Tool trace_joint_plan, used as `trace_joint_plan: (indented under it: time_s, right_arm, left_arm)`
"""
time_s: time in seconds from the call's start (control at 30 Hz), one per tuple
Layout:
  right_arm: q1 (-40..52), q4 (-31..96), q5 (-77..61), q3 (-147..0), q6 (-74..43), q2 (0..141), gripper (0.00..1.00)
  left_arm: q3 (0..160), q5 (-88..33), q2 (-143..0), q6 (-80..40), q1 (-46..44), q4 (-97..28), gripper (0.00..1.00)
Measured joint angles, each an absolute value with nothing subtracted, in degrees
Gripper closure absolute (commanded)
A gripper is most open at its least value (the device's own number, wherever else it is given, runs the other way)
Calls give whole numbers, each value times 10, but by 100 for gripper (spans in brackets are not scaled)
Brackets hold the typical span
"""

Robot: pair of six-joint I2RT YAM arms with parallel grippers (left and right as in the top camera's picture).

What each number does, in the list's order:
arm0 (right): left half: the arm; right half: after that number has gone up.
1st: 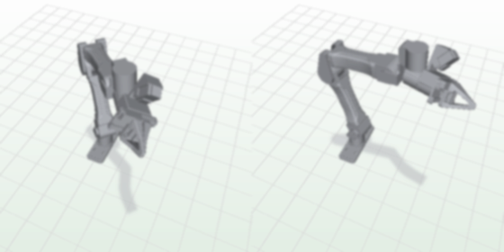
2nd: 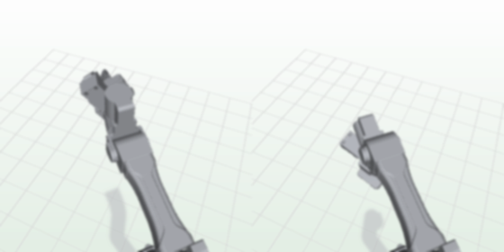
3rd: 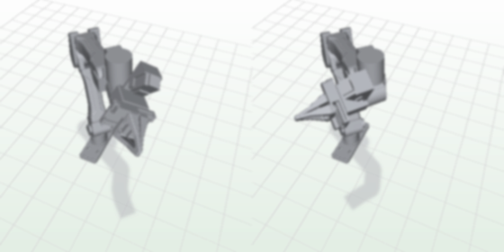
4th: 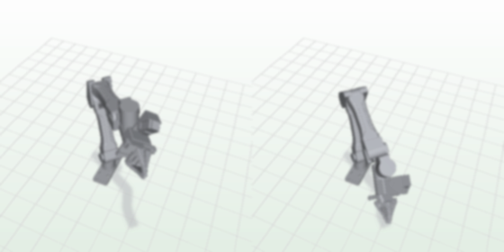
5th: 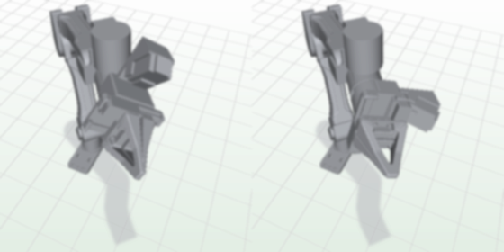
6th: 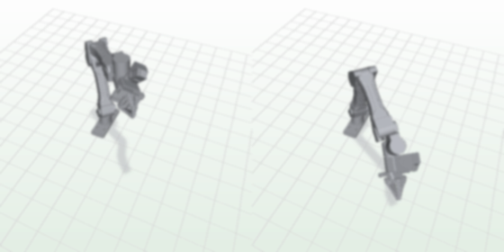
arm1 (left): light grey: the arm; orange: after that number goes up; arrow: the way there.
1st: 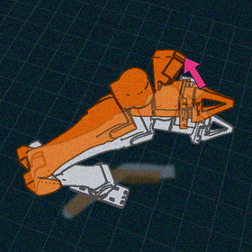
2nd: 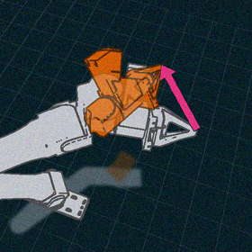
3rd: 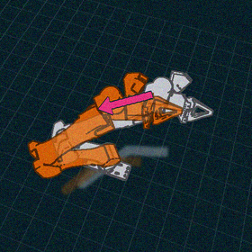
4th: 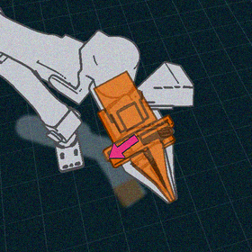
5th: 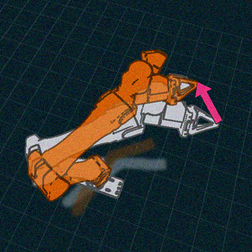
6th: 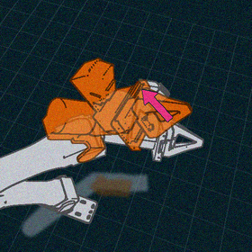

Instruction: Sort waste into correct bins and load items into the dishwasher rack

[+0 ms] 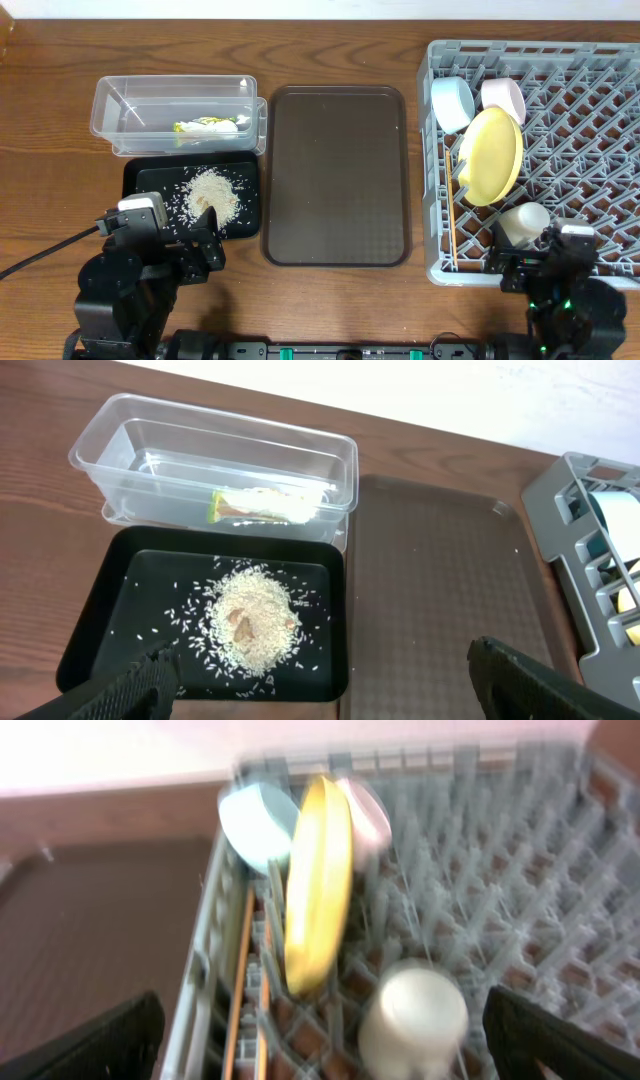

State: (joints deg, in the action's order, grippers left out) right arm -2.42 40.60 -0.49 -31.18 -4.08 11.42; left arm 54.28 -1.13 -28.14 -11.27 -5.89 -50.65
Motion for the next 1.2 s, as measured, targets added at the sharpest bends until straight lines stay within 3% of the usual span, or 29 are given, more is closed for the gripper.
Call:
trace_joint_plan:
  time_s: [0.33,0.6,1.2]
  right_arm:
    - [3,131,-4,-124,-35,17,1]
    - [26,-1,-5,-42,-12,8,1]
    - [26,39,-14,-4,12,7,1]
  left_arm:
    - [540,-11,-281,-113,-59,-507,6]
    - [540,-11,-281,-113,-59,-507,5]
    - [540,-11,-281,-112,-59,-507,6]
